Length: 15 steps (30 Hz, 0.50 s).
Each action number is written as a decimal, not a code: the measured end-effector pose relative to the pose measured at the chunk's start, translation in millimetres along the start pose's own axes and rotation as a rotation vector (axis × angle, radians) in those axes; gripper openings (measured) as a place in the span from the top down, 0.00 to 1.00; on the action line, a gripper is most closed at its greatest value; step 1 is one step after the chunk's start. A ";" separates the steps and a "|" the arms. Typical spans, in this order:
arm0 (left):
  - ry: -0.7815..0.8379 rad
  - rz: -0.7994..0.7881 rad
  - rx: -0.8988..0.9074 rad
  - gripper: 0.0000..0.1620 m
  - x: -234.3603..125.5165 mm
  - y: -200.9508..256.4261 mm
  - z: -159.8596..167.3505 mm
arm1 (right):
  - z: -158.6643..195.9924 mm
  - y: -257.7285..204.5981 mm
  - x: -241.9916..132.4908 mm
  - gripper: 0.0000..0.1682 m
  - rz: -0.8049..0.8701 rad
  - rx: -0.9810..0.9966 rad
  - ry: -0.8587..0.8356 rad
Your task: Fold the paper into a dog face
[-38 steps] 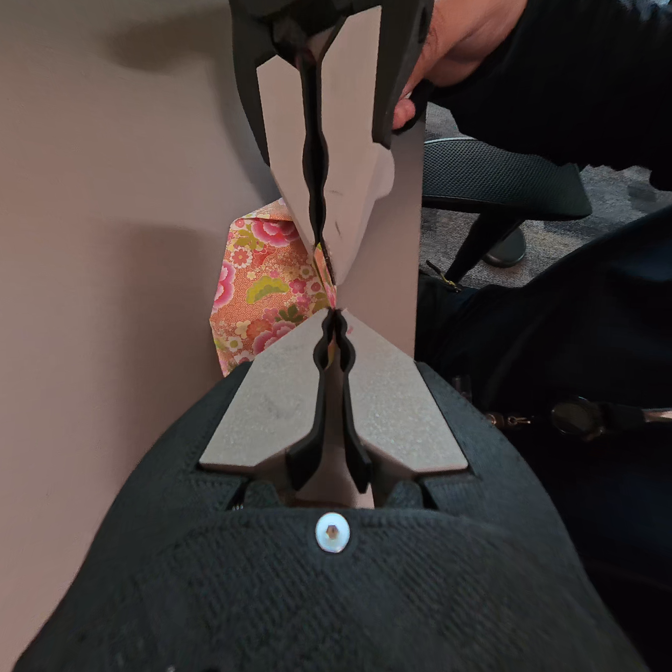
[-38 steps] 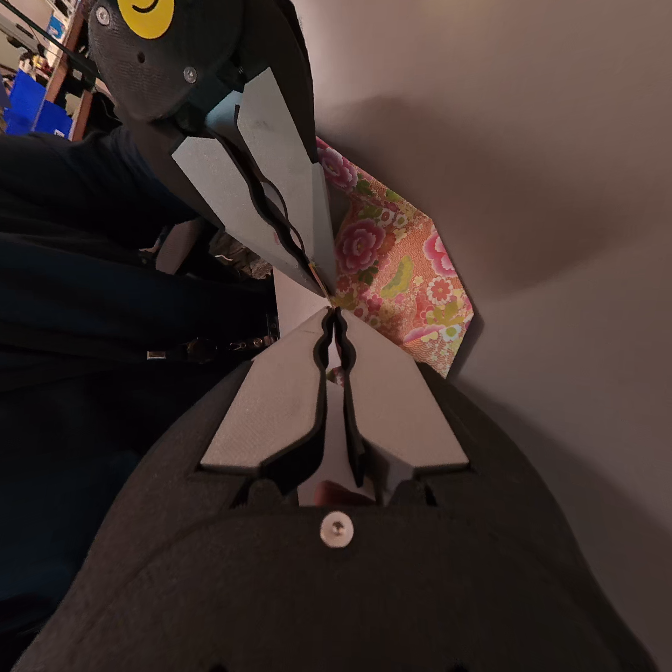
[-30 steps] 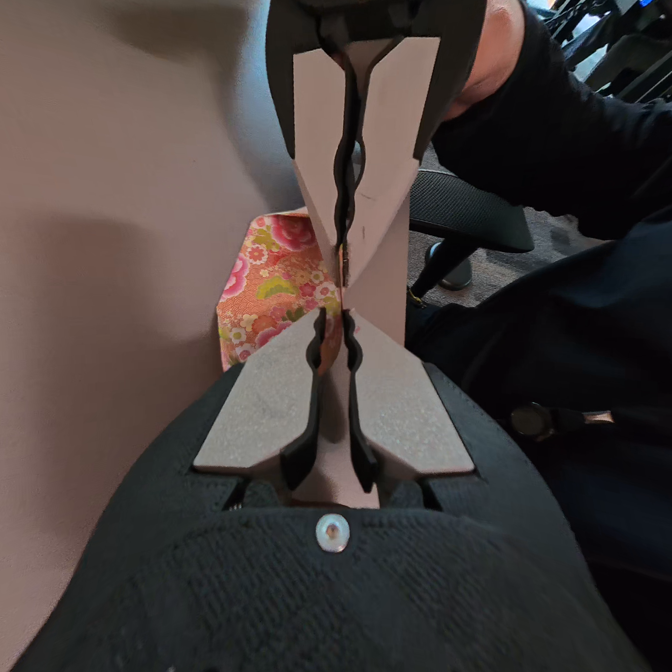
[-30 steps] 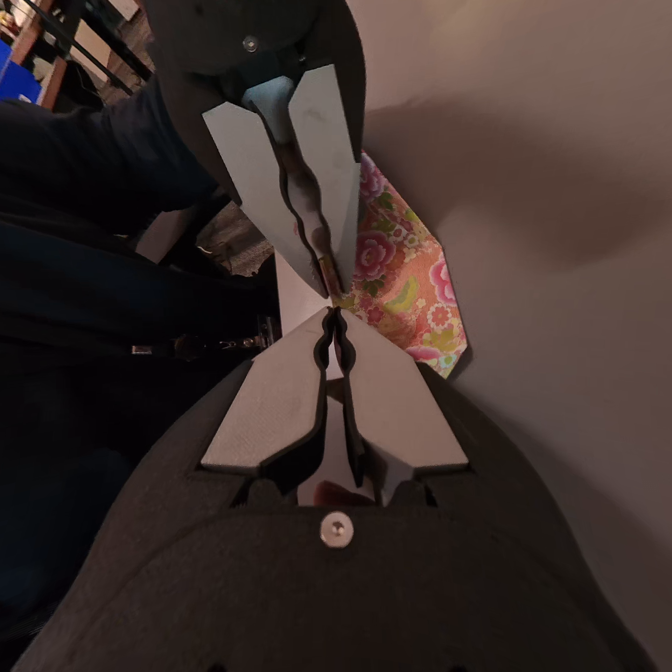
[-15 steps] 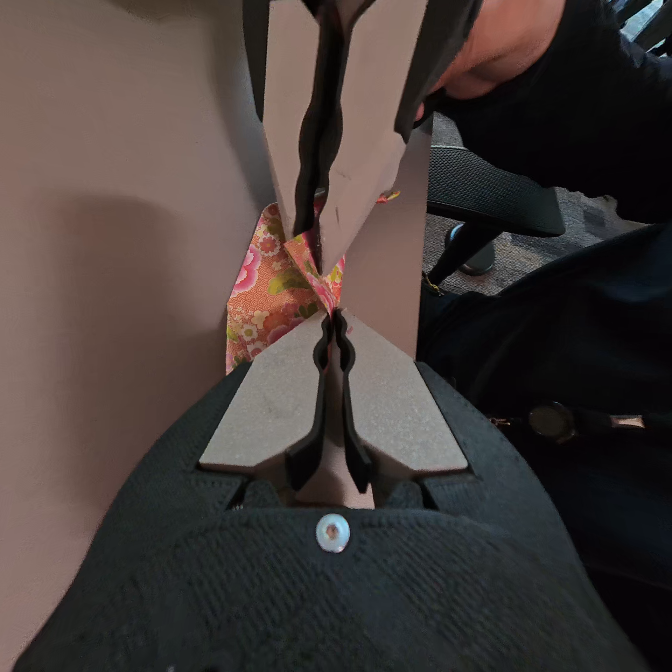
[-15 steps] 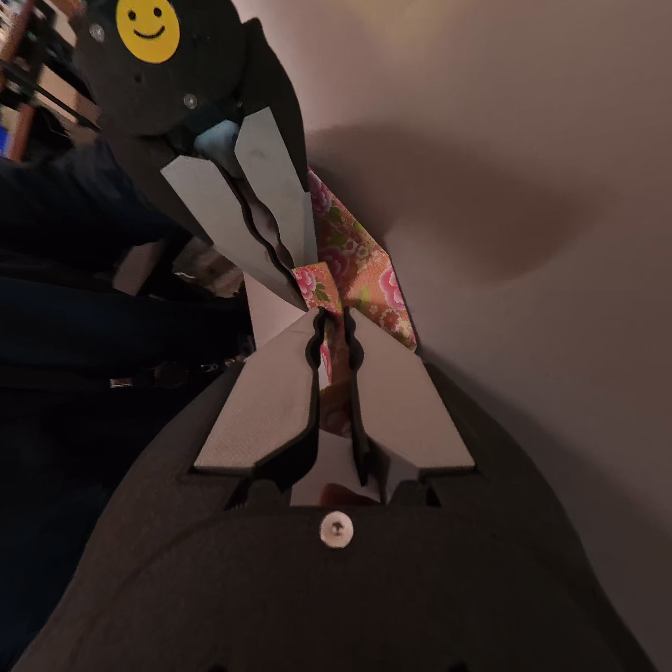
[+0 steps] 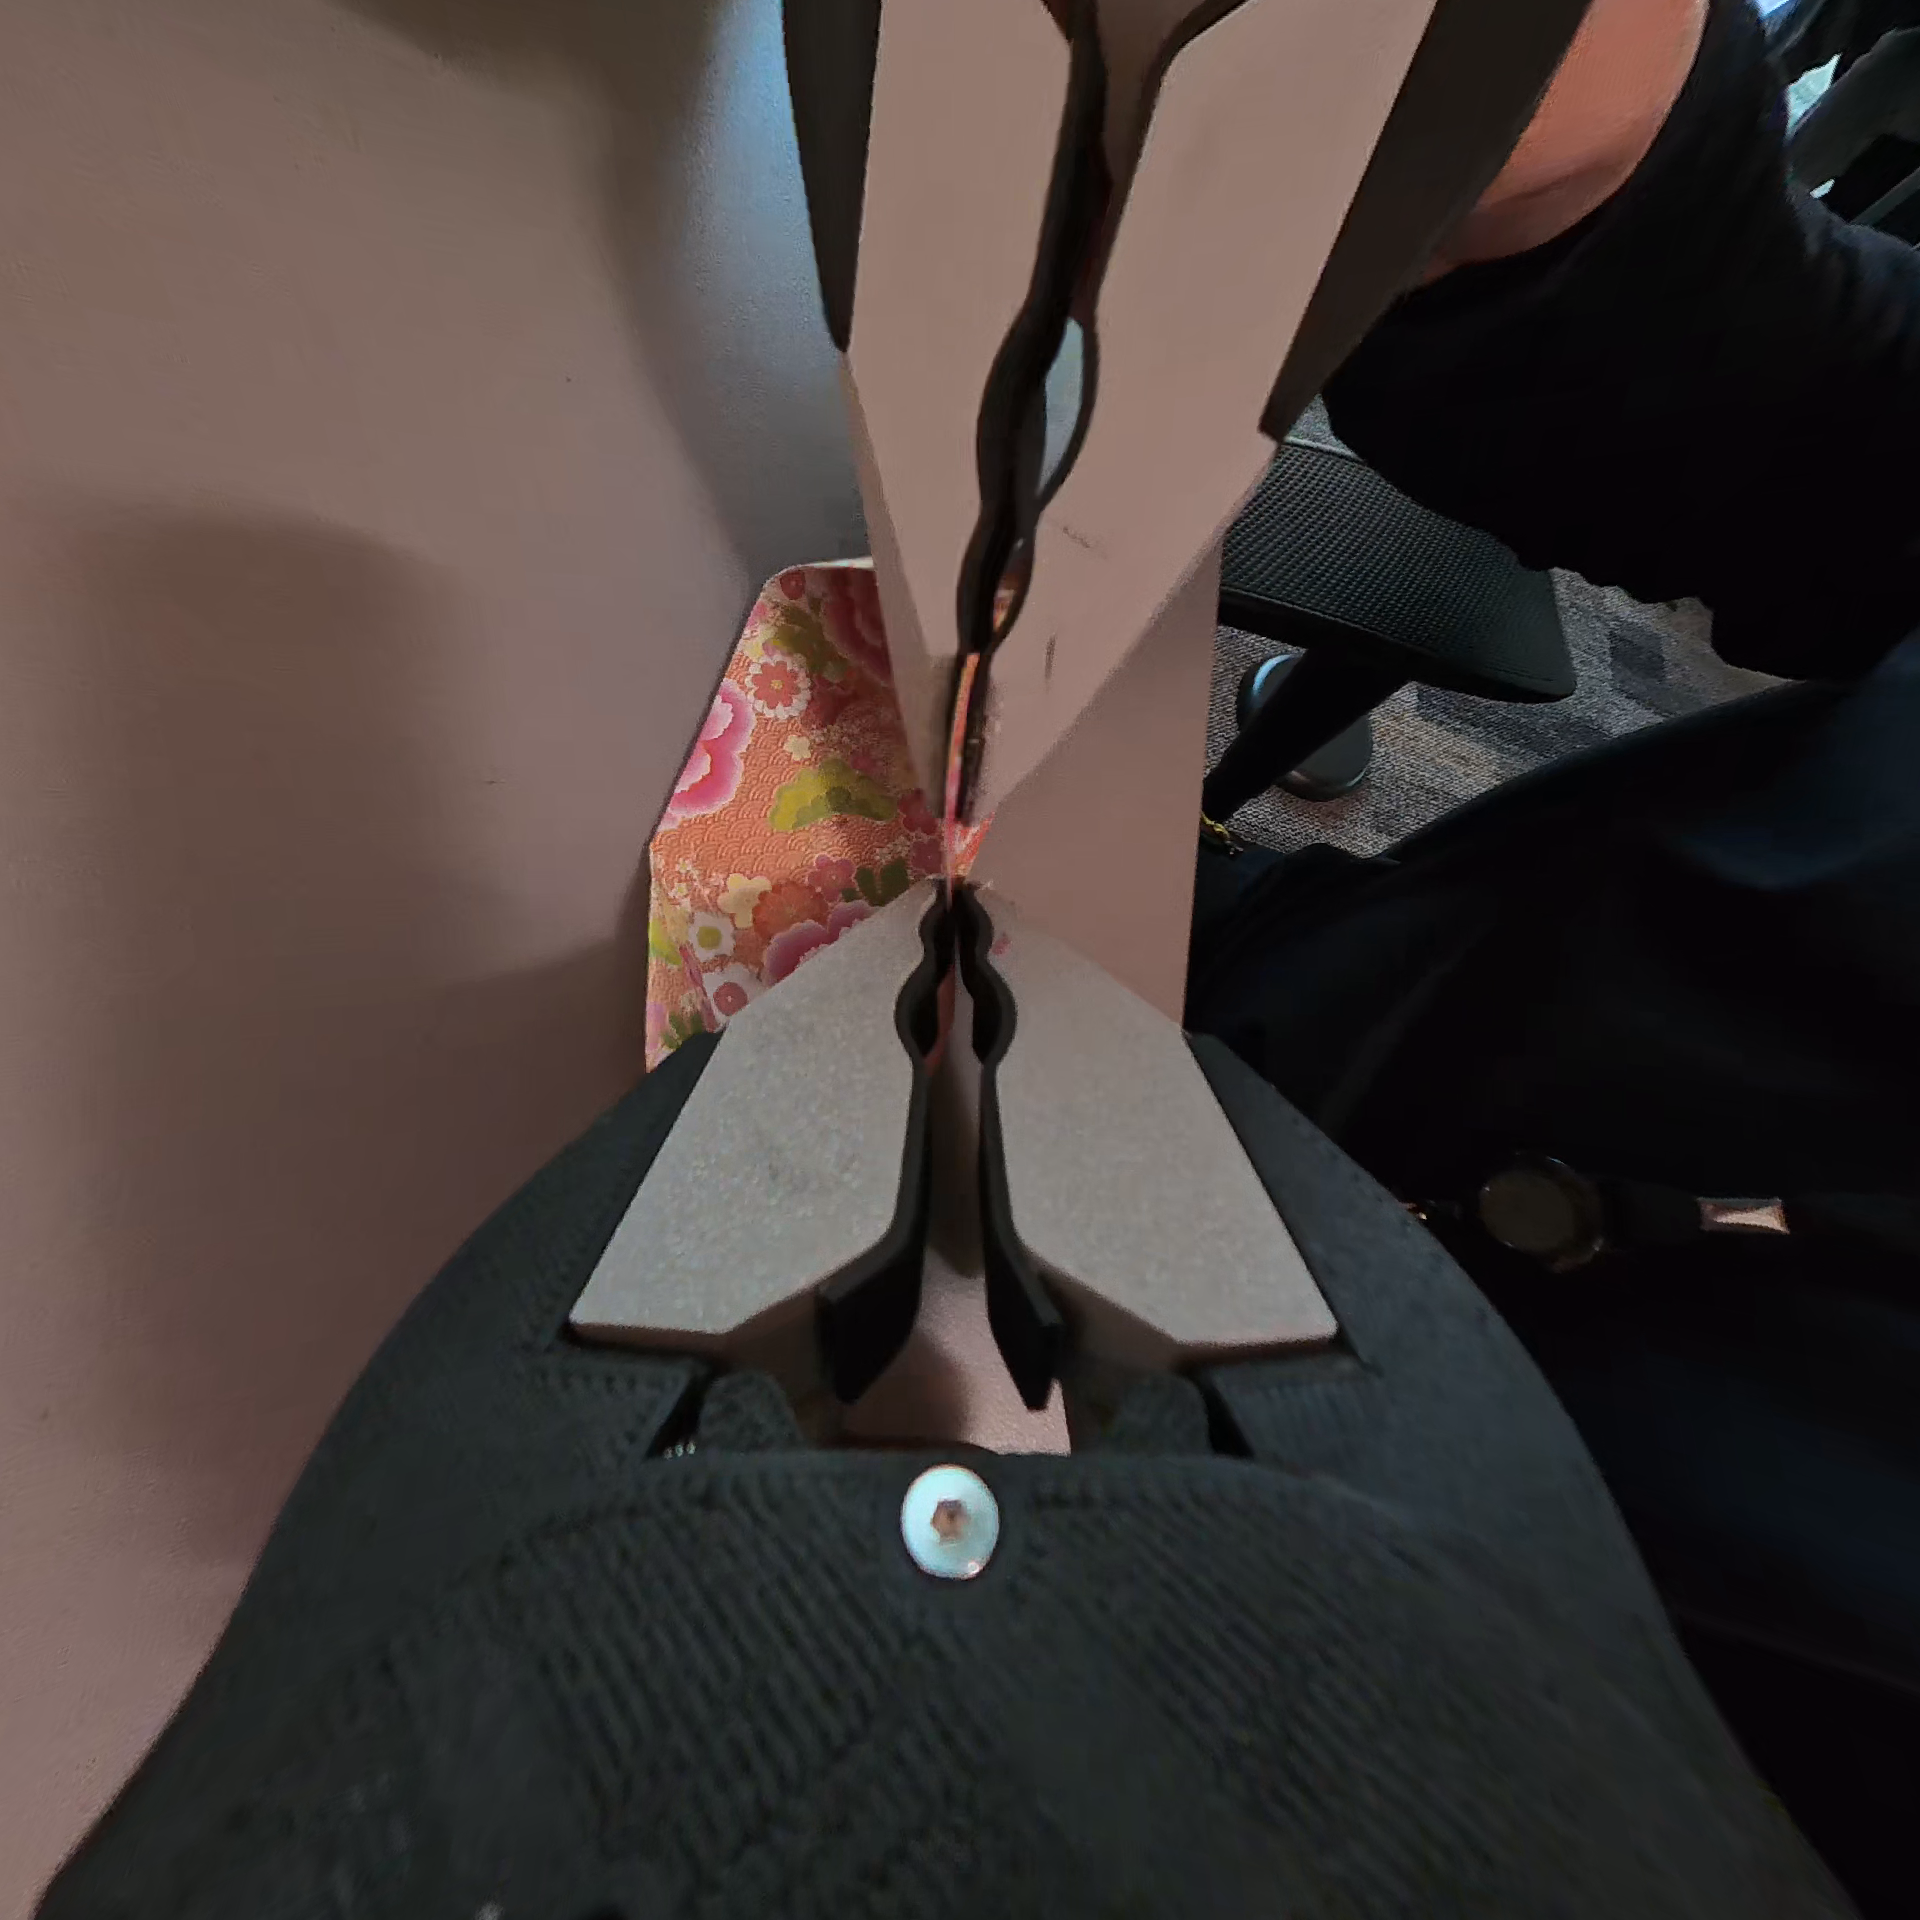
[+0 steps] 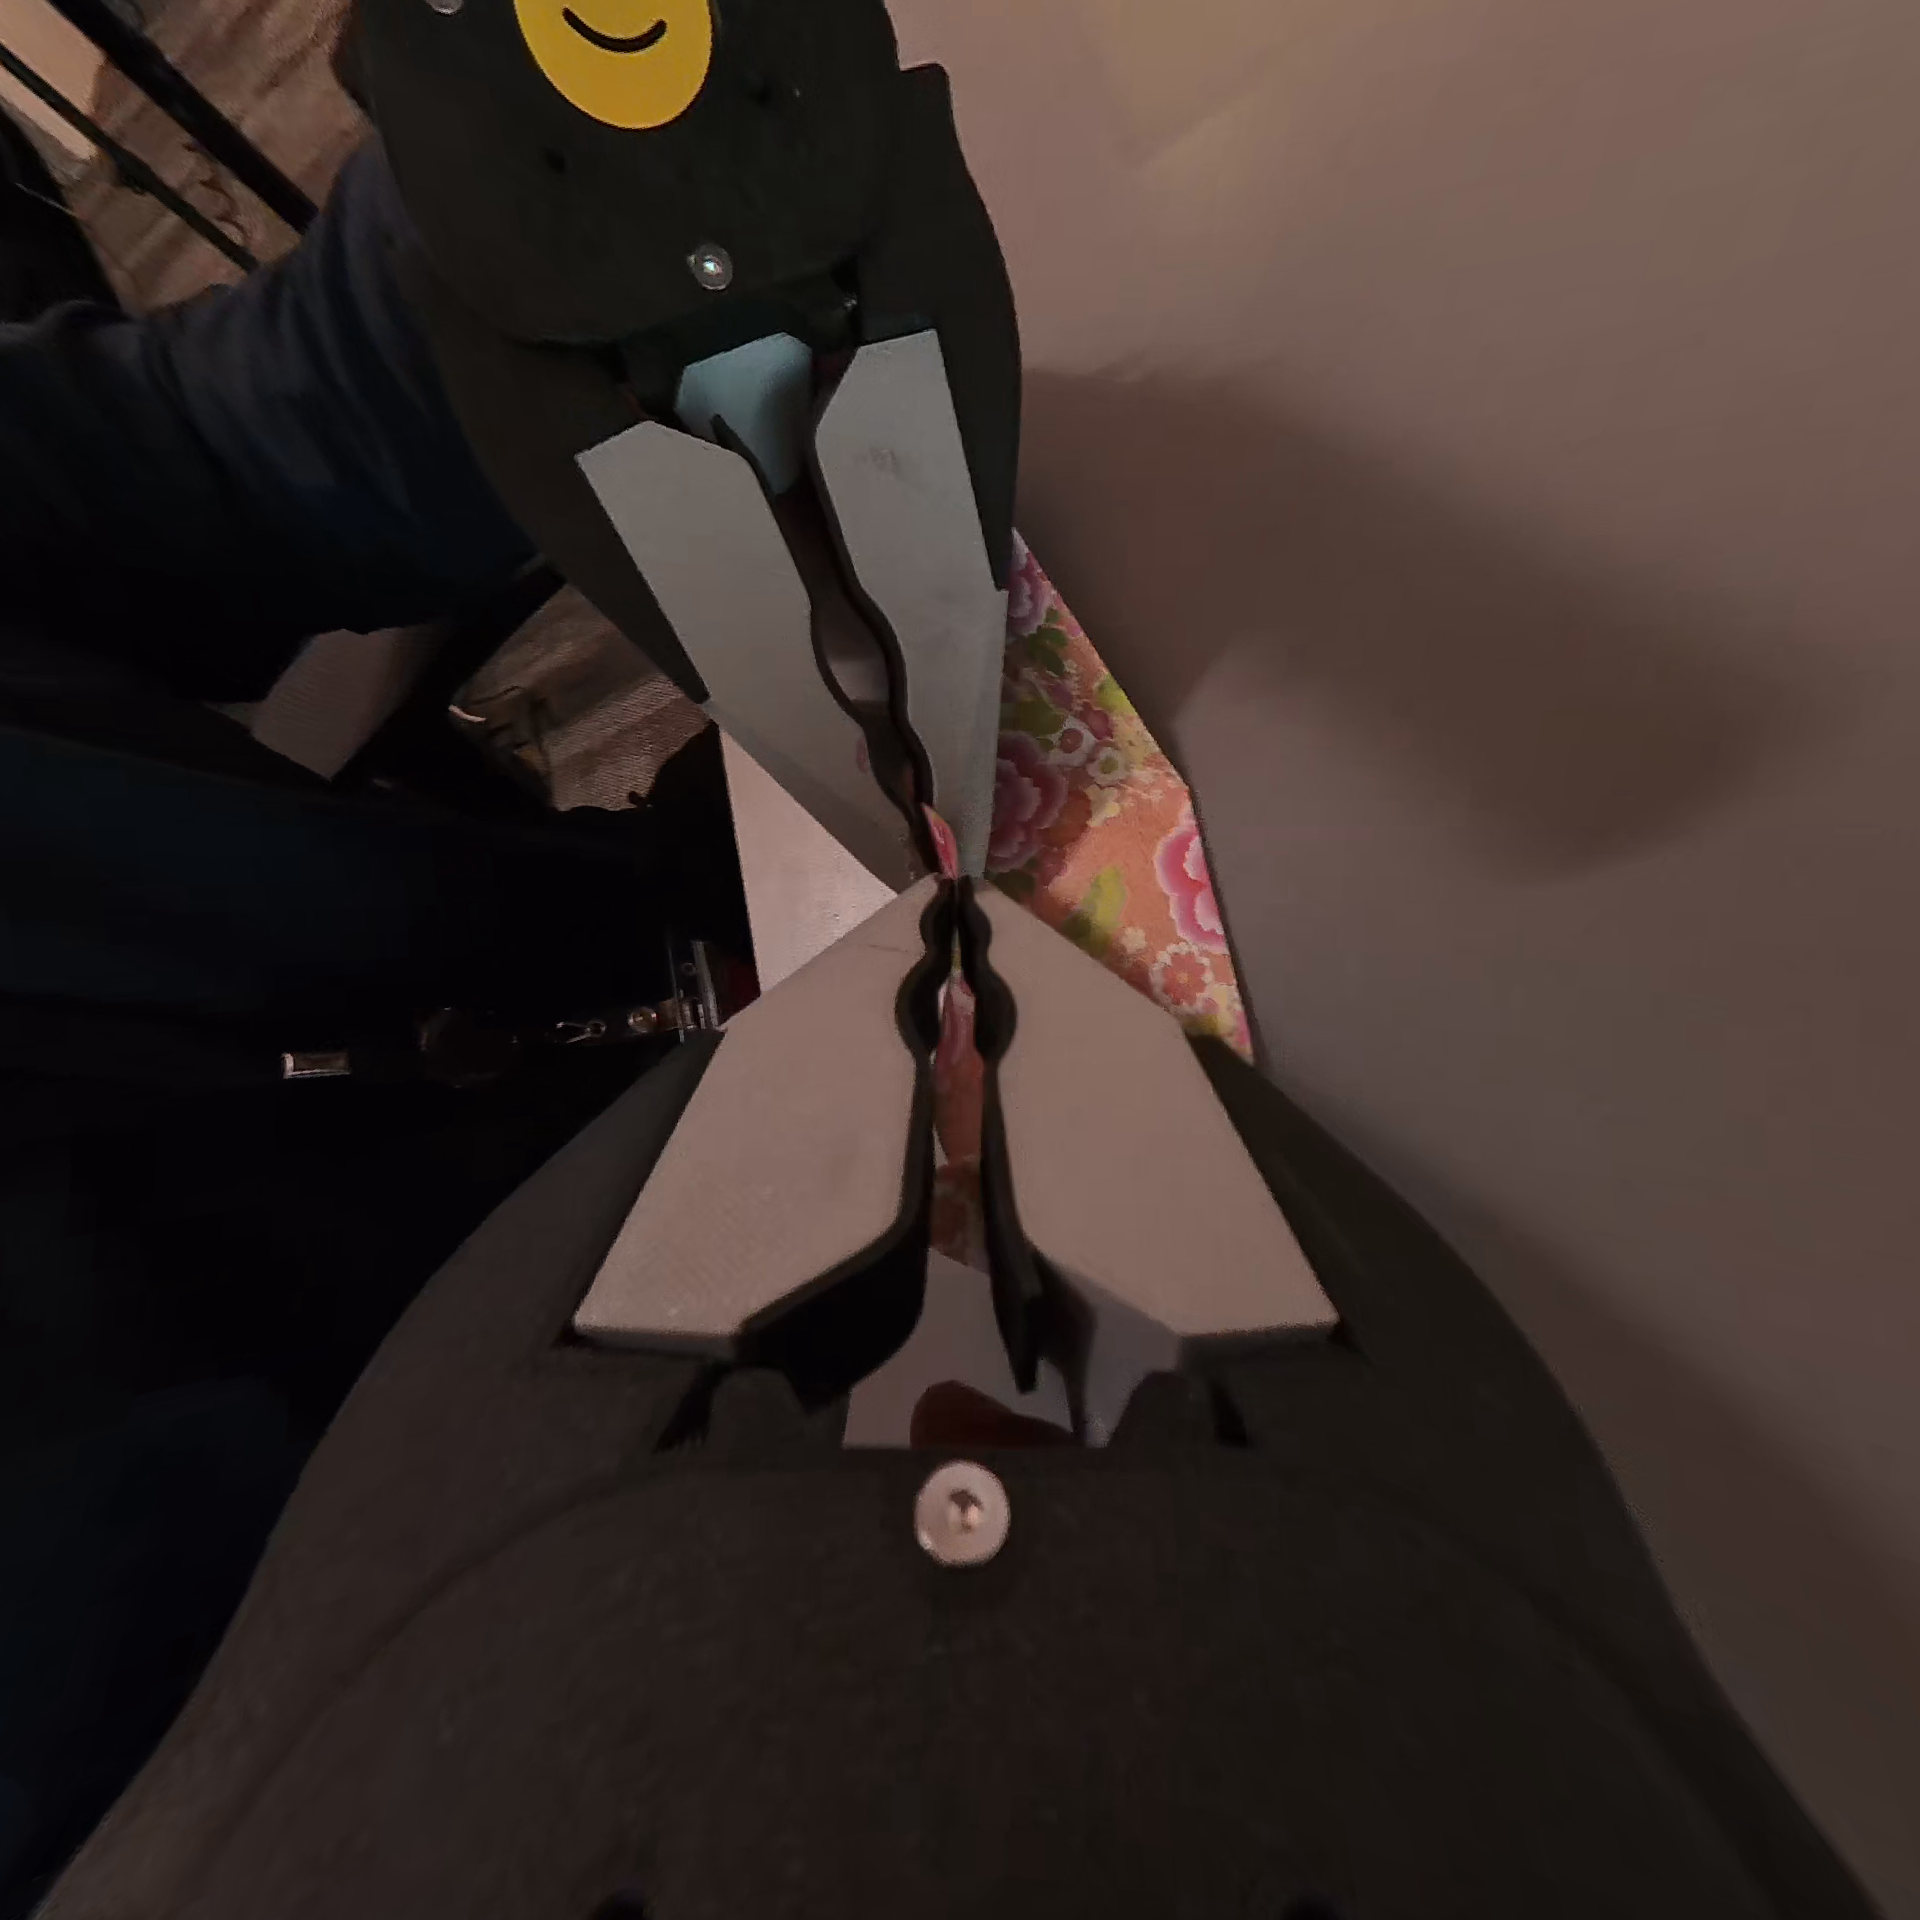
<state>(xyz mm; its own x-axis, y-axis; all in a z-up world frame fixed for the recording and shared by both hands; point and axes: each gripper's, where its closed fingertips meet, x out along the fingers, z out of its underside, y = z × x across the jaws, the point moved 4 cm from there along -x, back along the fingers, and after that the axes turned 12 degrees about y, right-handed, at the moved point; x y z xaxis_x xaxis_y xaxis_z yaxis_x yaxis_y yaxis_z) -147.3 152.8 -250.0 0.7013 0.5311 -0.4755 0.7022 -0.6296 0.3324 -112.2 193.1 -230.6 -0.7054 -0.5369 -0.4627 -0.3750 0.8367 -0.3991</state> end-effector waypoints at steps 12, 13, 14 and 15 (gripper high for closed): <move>0.007 0.001 0.008 1.00 -1.5 1.0 -0.2 | 10.4 8.4 -0.5 1.00 -0.112 0.227 -0.009; 0.008 0.008 0.007 1.00 -1.6 1.6 -0.1 | 11.4 6.8 -0.6 1.00 -0.126 0.231 -0.015; 0.007 0.014 0.007 1.00 -1.8 2.3 0.1 | 12.1 5.9 -0.7 1.00 -0.132 0.230 -0.018; 0.007 0.020 0.010 1.00 -1.8 3.2 0.1 | 12.3 5.5 -0.8 1.00 -0.132 0.227 -0.019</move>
<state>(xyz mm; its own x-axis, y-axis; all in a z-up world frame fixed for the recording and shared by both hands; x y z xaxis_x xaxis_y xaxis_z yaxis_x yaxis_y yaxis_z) -146.4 149.8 -248.2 0.7163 0.5219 -0.4631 0.6864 -0.6463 0.3334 -106.3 196.8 -242.1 -0.6473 -0.6438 -0.4082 -0.3176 0.7145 -0.6234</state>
